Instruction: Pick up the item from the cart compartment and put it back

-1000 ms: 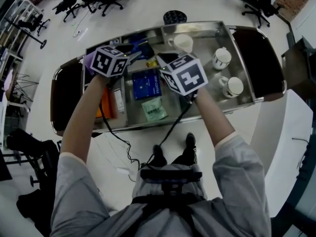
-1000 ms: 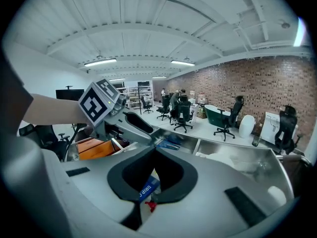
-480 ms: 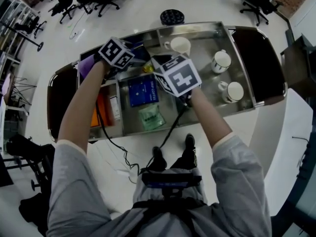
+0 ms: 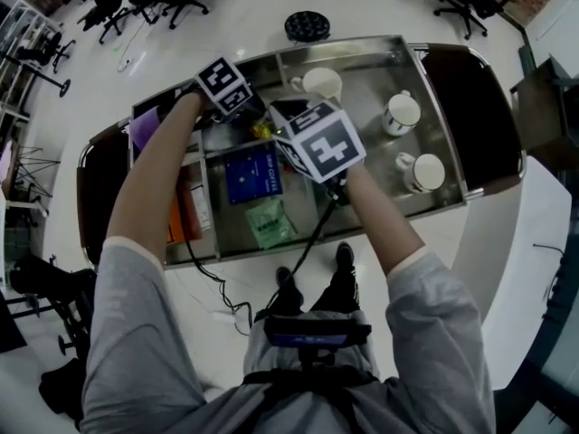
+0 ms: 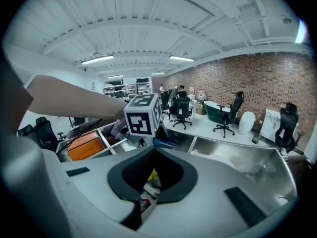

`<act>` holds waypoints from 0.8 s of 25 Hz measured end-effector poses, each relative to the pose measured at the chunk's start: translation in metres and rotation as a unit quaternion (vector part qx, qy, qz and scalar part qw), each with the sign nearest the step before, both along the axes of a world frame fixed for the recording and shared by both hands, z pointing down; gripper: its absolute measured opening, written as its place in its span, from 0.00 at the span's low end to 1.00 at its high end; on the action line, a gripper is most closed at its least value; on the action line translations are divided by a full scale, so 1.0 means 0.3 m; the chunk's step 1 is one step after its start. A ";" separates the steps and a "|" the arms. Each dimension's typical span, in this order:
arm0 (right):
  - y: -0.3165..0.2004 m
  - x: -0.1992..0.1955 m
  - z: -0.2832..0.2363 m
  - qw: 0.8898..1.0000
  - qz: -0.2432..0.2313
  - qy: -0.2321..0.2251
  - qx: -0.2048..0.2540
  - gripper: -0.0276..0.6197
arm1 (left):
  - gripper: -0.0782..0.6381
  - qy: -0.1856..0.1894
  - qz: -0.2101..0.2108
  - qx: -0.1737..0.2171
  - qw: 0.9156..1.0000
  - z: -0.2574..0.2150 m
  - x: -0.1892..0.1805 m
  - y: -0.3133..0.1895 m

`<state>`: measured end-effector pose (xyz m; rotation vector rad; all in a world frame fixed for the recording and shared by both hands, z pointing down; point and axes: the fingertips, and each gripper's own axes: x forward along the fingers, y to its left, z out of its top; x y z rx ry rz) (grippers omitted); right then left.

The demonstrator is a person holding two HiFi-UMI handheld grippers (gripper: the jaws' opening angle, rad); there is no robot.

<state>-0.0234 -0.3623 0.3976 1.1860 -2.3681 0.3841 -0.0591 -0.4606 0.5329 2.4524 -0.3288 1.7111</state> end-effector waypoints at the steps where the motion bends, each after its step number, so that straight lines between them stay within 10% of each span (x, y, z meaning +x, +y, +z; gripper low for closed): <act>1: -0.004 0.000 -0.002 1.000 0.000 -0.001 0.001 0.06 | 0.75 -0.005 0.000 -0.002 1.000 0.008 0.002 -0.008; 20: -0.022 0.028 -0.008 1.000 0.002 -0.001 0.002 0.06 | 0.66 -0.052 -0.015 -0.017 0.998 0.096 -0.029 -0.057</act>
